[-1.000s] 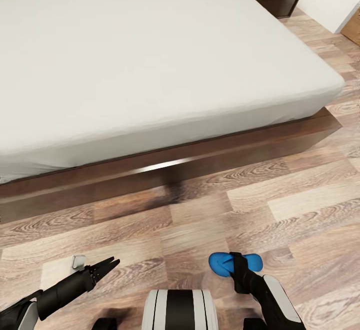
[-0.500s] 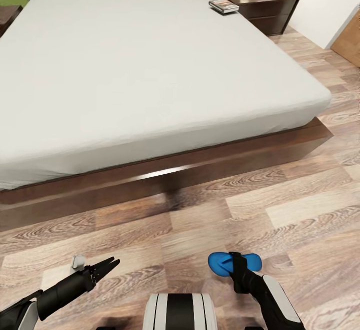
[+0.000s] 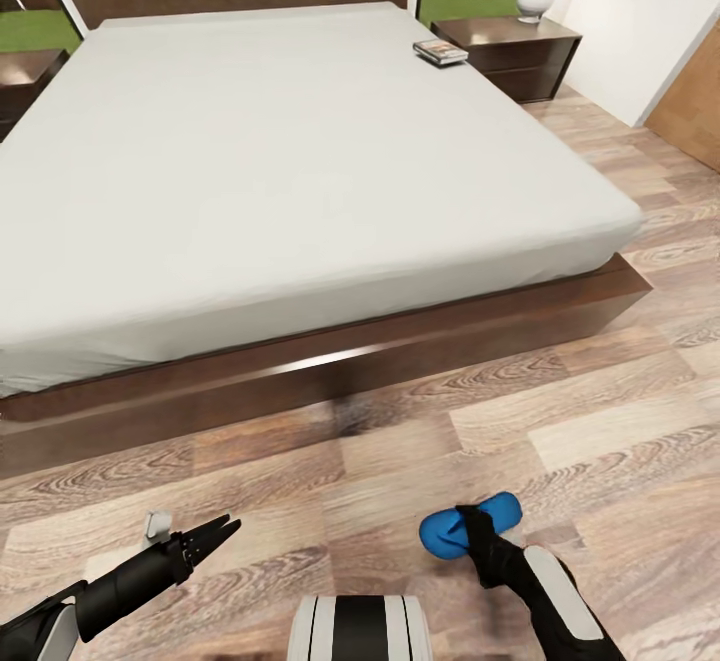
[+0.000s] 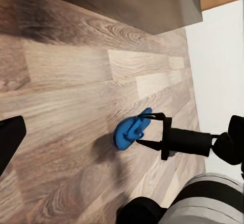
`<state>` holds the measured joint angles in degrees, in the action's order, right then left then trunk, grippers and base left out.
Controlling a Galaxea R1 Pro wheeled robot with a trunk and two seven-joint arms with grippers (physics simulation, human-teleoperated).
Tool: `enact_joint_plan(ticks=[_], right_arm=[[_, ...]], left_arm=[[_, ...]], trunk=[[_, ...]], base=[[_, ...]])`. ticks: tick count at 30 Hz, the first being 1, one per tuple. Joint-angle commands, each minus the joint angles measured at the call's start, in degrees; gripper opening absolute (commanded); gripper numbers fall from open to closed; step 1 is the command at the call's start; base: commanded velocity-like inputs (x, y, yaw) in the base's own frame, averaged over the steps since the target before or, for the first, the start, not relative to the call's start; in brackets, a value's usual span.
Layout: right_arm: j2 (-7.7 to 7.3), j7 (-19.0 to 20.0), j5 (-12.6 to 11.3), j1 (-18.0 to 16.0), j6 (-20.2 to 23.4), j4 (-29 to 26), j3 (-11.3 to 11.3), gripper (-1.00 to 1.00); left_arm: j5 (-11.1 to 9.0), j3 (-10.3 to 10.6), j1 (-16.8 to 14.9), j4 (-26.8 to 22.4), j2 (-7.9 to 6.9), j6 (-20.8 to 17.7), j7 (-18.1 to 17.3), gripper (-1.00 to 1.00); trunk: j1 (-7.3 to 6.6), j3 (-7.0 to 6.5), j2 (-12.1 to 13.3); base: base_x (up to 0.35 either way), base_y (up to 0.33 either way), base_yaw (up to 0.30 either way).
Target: In the bedroom, move the book from the bed onto either nightstand, and place the two sandals side by side next to the bed.
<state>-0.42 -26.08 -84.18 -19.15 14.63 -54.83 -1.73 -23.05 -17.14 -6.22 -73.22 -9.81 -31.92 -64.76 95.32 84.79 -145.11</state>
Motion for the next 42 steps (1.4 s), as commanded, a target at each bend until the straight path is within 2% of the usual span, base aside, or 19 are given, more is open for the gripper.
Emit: enact_joint_plan(ticks=[1, 2, 3, 6, 9, 10, 12, 16, 22, 25, 27, 30, 31, 32, 33, 36, 38, 39, 42], right_arm=[[-2.57, -0.43, 0.60, -0.01, 0.61, -0.13, 0.39, -1.00], [-6.57, -0.36, 1.52, 0.01, 1.86, -0.18, 0.79, -1.00], [-11.68, -0.32, 2.07, 0.00, 4.65, -0.19, 1.04, -1.00], [-17.84, 1.11, 2.39, 0.08, 8.35, 0.11, 1.12, -1.00], [-23.76, 6.49, 2.49, 0.29, 9.74, 0.52, 1.18, -1.00], [-26.34, 9.28, 2.52, 0.48, 9.99, 0.57, 1.19, -1.00], [-28.74, 11.62, 2.59, 0.61, 10.14, 0.66, 1.18, -1.00], [-32.26, 12.99, 3.92, 0.68, 10.31, 1.69, 1.13, -1.00], [-38.54, 13.48, 4.83, 0.70, 10.33, 11.69, 1.12, -1.00], [-39.36, 13.52, 5.13, 0.70, 10.27, 12.19, 1.17, -1.00], [-39.54, 14.57, 6.75, 0.70, 10.26, 11.62, 1.23, -1.00], [-39.50, 21.80, 14.58, 0.70, 10.30, 9.73, 1.34, -1.00], [-39.42, 26.14, 18.93, 0.70, 10.32, 9.35, 1.34, -1.00], [-39.40, 27.55, 20.30, 0.70, 10.32, 9.27, 1.33, -1.00], [-39.32, 31.48, 23.83, 0.70, 10.34, 9.07, 1.31, -1.00], [-39.20, 38.01, 27.35, 0.70, 10.39, 8.92, 1.47, -1.00], [-39.15, 43.36, 28.21, 0.70, 10.37, 8.88, 4.03, -1.00], [-39.14, 46.80, 28.43, 0.70, 10.33, 8.87, 7.35, -1.00], [-39.13, 53.12, 28.65, 0.70, 9.89, 8.93, 15.55, -1.00]], left_arm=[[-0.20, 0.02, -0.02, 0.01, 0.02, -0.52, -0.10, 1.00], [-0.18, 0.10, -0.02, 0.01, 0.04, -0.52, -0.10, 1.00], [-0.17, 0.14, -0.02, -0.01, 0.05, -0.52, -0.10, 1.00], [-0.16, 0.17, -0.02, 0.00, 0.07, -0.52, -0.10, 1.00], [-0.16, 0.24, -0.02, 0.00, 0.12, -0.52, -0.10, 1.00], [-0.16, 0.28, -0.02, 0.01, 0.12, -0.52, -0.10, 1.00], [-0.16, 0.30, -0.02, -0.01, 0.13, -0.57, -0.12, 1.00], [-0.19, 0.27, -0.02, 0.00, 0.09, -0.60, -0.18, 1.00], [-0.16, 0.43, -0.02, 0.01, 0.14, -0.60, -0.19, 1.00], [-0.16, 0.43, -0.02, 0.01, 0.14, -0.54, -0.12, 1.00], [-0.16, 0.44, -0.02, 0.01, 0.19, -0.53, -0.11, 1.00], [-0.16, 0.49, -0.02, 0.02, 0.22, -0.50, -0.10, 1.00], [-0.16, 0.51, -0.02, 0.06, 0.23, -0.47, -0.08, 1.00], [-0.16, 0.51, -0.02, 0.06, 0.23, -0.46, -0.07, 1.00], [-0.16, 0.52, -0.02, 0.08, 0.23, -0.44, -0.04, 1.00], [-0.16, 0.52, -0.02, 0.09, 0.23, -0.43, 0.02, 1.00], [-0.11, 0.54, -0.02, 0.21, 0.30, -0.43, 0.22, 1.00], [-0.06, 0.56, -0.02, 0.64, 0.56, -0.39, 0.35, 1.00], [0.07, 0.53, -0.02, 2.47, 0.92, -0.18, 0.55, 1.00]], trunk=[[-0.03, -0.19, 0.00], [-0.06, -0.41, 0.02], [-0.08, -0.64, 0.03], [-0.16, -1.30, 0.07], [-0.24, -1.97, 0.11], [-0.26, -2.19, 0.12], [-0.32, -2.63, 0.15], [-0.42, -3.52, 0.20], [-0.57, -4.85, 0.28], [-0.65, -5.51, 0.32], [-0.70, -5.95, 0.35], [-0.78, -6.62, 0.39], [-0.81, -6.84, 0.40], [-0.83, -7.06, 0.42], [-0.86, -7.28, 0.43], [-0.94, -7.95, 0.47], [-0.99, -8.39, 0.50], [-1.01, -8.61, 0.51], [-1.09, -9.28, 0.55]], base=[[0.000, 0.000, 0.000], [0.000, 0.000, 0.000], [0.000, 0.000, 0.000], [0.000, 0.000, 0.000], [0.000, 0.000, 0.000], [0.000, 0.000, 0.000], [0.000, 0.000, 0.000], [0.000, 0.000, 0.000], [0.000, 0.000, 0.000], [0.000, 0.000, 0.000], [0.000, 0.000, 0.000], [0.000, 0.000, 0.000], [0.000, 0.000, 0.000], [0.000, 0.000, 0.000], [0.000, 0.000, 0.000], [0.000, 0.000, 0.000], [0.000, 0.000, 0.000], [0.000, 0.000, 0.000], [0.000, 0.000, 0.000]])
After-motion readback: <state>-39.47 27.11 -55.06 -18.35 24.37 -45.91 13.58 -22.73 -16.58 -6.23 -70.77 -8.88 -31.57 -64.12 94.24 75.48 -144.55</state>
